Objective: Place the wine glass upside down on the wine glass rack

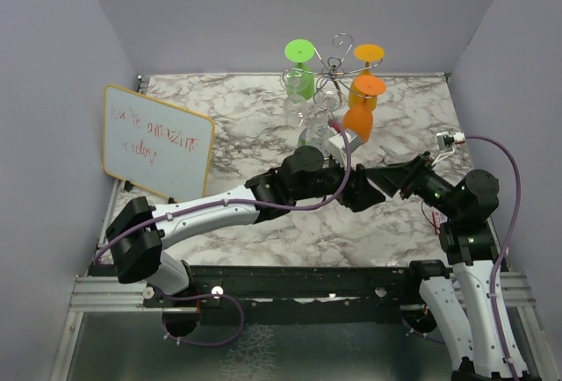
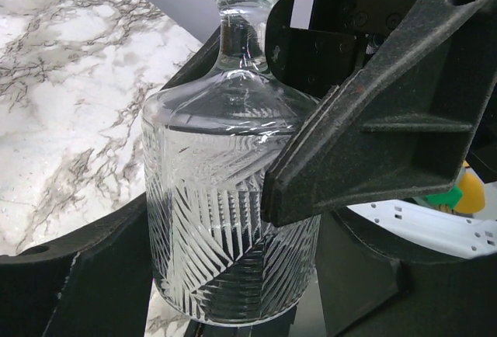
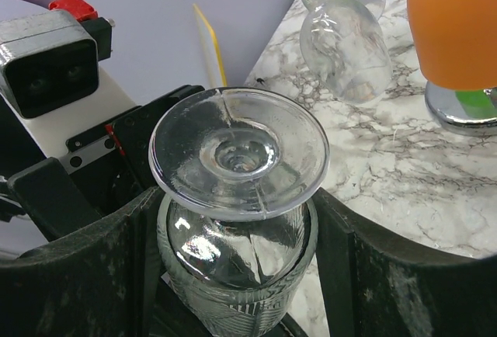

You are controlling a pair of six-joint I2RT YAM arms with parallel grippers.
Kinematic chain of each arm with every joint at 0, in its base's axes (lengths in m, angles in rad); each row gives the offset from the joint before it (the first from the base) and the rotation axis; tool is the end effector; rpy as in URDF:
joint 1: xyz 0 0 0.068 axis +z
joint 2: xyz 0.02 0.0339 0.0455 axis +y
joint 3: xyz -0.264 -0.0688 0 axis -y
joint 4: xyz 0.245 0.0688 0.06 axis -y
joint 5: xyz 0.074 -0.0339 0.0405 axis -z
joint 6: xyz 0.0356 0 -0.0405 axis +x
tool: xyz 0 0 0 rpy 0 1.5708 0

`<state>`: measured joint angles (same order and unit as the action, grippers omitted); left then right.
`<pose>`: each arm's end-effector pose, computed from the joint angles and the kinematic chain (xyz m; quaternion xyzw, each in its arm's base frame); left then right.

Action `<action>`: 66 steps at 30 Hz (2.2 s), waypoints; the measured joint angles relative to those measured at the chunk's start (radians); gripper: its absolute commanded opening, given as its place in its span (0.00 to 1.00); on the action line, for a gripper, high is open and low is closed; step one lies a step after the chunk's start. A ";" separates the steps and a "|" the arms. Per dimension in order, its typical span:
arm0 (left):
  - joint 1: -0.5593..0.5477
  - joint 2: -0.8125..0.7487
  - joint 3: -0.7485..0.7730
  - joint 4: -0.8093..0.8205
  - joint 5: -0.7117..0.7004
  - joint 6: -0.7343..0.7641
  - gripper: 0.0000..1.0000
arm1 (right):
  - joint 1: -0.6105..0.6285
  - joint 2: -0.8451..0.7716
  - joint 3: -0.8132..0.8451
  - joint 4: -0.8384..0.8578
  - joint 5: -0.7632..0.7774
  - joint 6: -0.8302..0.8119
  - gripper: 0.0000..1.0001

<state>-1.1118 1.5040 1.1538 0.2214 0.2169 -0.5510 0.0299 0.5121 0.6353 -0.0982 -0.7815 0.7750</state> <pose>0.1531 -0.3270 0.3352 0.2753 0.6978 -0.5397 0.3821 0.1241 0.0288 0.3350 -0.0190 0.7005 0.5039 0.5049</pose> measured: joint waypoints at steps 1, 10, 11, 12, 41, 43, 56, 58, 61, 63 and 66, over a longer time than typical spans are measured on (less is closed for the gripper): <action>0.000 0.000 -0.003 0.004 0.000 0.003 0.07 | 0.000 0.000 0.002 -0.007 0.003 0.000 0.77; 0.022 -0.051 -0.080 0.023 0.004 0.051 0.02 | 0.002 0.008 0.101 -0.072 0.115 0.022 0.89; 0.030 -0.066 -0.094 0.024 0.004 0.056 0.01 | 0.002 0.007 0.111 -0.072 0.130 0.028 0.89; 0.039 -0.082 -0.106 0.023 0.003 0.059 0.00 | 0.002 0.007 0.116 -0.072 0.141 0.034 0.89; 0.259 -0.396 -0.134 -0.045 -0.112 0.250 0.00 | 0.002 0.205 0.419 -0.135 0.042 -0.084 0.84; 0.259 -0.384 -0.130 -0.037 -0.093 0.258 0.00 | 0.002 0.233 0.465 -0.133 -0.014 -0.120 0.84; 0.259 -0.291 -0.071 -0.029 -0.034 0.309 0.00 | 0.002 0.464 0.717 -0.139 -0.193 -0.253 0.86; 0.259 -0.281 -0.056 -0.029 -0.034 0.314 0.00 | 0.003 0.497 0.760 -0.145 -0.193 -0.262 0.86; 0.260 -0.266 -0.030 -0.028 -0.034 0.329 0.00 | 0.013 0.539 0.821 -0.166 -0.191 -0.286 0.86; 0.260 -0.261 -0.019 -0.029 -0.034 0.339 0.00 | 0.034 0.572 0.874 -0.197 -0.182 -0.309 0.86; 0.261 -0.252 -0.007 -0.029 -0.033 0.362 0.00 | 0.109 0.629 0.960 -0.255 -0.142 -0.363 0.86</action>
<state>-0.8505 1.2522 1.1465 0.1925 0.1837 -0.1890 0.1387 1.1408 1.5955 -0.3534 -0.9237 0.4118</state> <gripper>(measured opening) 0.688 0.858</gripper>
